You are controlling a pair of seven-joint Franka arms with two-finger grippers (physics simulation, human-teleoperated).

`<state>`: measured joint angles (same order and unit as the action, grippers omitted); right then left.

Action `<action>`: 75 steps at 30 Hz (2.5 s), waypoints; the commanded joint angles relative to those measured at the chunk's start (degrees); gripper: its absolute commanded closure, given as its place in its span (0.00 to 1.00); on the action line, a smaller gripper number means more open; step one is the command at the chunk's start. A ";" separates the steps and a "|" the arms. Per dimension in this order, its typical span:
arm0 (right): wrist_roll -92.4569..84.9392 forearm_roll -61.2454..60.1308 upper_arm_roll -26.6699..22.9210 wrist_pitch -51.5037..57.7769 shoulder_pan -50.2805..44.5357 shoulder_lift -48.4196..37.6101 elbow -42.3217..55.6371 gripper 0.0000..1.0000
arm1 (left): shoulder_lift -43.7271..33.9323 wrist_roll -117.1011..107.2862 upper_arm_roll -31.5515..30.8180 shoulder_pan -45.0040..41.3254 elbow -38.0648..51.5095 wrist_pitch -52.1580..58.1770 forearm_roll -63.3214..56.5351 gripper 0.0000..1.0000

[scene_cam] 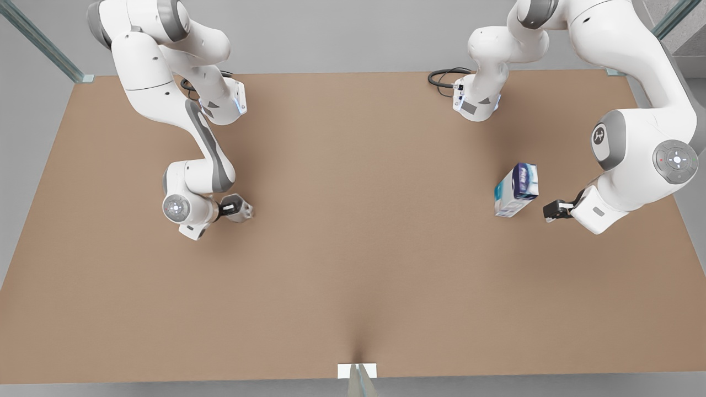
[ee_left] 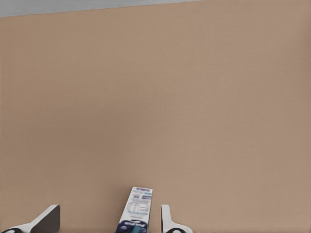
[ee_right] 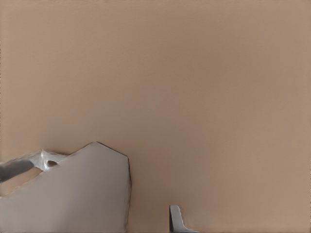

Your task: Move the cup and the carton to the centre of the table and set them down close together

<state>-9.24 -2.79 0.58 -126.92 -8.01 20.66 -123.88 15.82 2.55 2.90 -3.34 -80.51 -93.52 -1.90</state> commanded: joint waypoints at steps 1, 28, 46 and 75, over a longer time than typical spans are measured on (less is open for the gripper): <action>0.01 -0.02 -0.05 0.00 0.02 0.00 -0.05 0.79 | 0.00 0.09 0.00 0.00 0.00 0.00 0.06 0.00; 0.89 -3.54 0.04 5.28 -5.70 0.00 8.56 0.79 | -0.27 0.44 0.00 0.26 0.00 0.00 0.06 0.00; 17.42 -11.45 0.21 9.23 -19.50 21.09 43.19 0.79 | -0.27 0.44 0.09 0.44 0.00 0.00 0.06 0.00; 30.69 -12.06 -4.00 3.34 -29.16 41.04 70.09 0.18 | -10.73 3.69 0.88 -0.26 -30.15 -13.71 0.85 0.00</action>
<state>21.45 -14.85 -3.43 -123.74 -37.18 61.71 -53.79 5.26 6.24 3.77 -4.15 -110.95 -106.95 -1.10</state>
